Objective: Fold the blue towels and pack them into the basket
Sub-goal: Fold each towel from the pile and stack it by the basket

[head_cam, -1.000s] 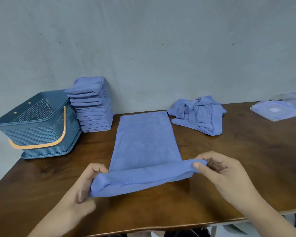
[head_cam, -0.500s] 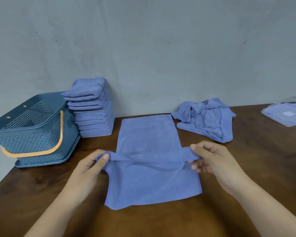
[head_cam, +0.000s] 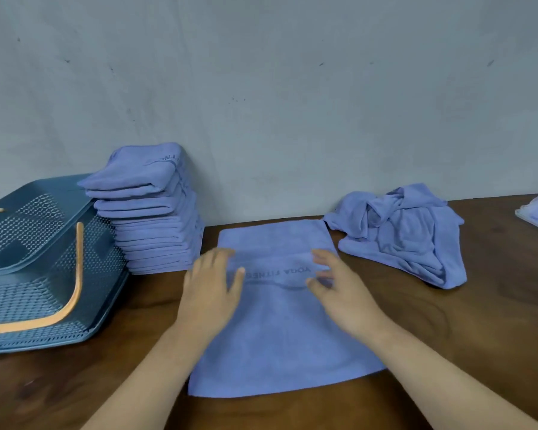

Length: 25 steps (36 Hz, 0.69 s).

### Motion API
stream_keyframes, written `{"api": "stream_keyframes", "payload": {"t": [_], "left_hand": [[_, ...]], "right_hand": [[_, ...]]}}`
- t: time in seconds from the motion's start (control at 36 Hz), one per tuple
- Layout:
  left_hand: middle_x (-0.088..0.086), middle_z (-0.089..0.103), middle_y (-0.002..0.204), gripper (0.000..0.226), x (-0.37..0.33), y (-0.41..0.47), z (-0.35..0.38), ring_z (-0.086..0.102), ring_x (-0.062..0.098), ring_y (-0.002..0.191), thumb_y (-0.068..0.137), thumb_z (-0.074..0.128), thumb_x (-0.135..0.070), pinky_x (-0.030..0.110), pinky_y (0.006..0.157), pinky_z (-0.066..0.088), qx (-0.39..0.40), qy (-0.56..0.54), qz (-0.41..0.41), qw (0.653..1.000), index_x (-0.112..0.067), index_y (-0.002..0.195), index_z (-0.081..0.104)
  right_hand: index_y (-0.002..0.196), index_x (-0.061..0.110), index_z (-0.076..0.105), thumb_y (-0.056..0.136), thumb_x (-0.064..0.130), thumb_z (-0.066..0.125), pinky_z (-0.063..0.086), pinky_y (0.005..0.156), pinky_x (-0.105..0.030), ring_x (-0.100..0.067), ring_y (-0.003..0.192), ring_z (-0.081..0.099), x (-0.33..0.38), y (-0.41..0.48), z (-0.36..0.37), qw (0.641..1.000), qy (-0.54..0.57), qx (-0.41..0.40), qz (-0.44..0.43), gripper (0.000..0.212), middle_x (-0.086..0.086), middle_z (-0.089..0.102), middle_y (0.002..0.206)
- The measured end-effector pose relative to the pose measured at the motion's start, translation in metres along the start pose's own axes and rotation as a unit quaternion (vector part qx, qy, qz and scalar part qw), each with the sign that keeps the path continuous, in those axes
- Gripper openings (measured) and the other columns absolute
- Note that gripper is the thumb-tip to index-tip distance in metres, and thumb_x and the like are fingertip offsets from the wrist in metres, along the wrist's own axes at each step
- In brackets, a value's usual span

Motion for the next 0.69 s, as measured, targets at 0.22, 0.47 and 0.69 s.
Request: {"api": "stream_keyframes", "payload": {"t": [0.22,0.47,0.69], "left_hand": [[-0.019,0.021,0.173,0.064,0.008,-0.028,0.031,0.012,0.007,0.162,0.105,0.027,-0.069,0.036,0.131,0.003,0.176,0.074,0.043,0.981,-0.044,0.164,0.029],[-0.024,0.005,0.175,0.072,-0.006,-0.089,0.016,-0.006,0.002,0.162,0.100,0.010,-0.074,0.035,0.130,-0.008,0.193,0.097,0.037,0.976,-0.047,0.167,0.013],[-0.024,-0.001,0.176,0.073,-0.034,-0.154,-0.008,-0.009,0.004,0.162,0.100,0.006,-0.072,0.036,0.132,-0.009,0.195,0.110,0.041,0.974,-0.046,0.168,0.010]], "right_hand": [[0.167,0.042,0.019,0.109,0.063,0.022,0.000,0.131,-0.034,-0.011,0.163,-0.002,-0.020,-0.008,0.027,0.906,-0.389,0.116,-0.118,0.062,0.015,0.005,0.176],[0.165,0.050,-0.008,0.100,0.074,0.000,-0.015,0.126,-0.031,-0.005,0.158,-0.025,-0.019,-0.070,0.017,0.885,-0.423,0.160,-0.110,0.069,0.021,-0.020,0.173],[0.164,0.051,-0.012,0.099,0.072,0.000,-0.015,0.128,-0.033,-0.004,0.156,-0.029,-0.009,-0.142,0.010,0.882,-0.427,0.173,-0.104,0.069,0.023,-0.027,0.169]]}}
Point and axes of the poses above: each hand's wrist, its own y-axis towards the middle knuckle, its own z-axis out of the palm, x = y × z, the point moved 2 cm from there along y, towards the middle knuckle
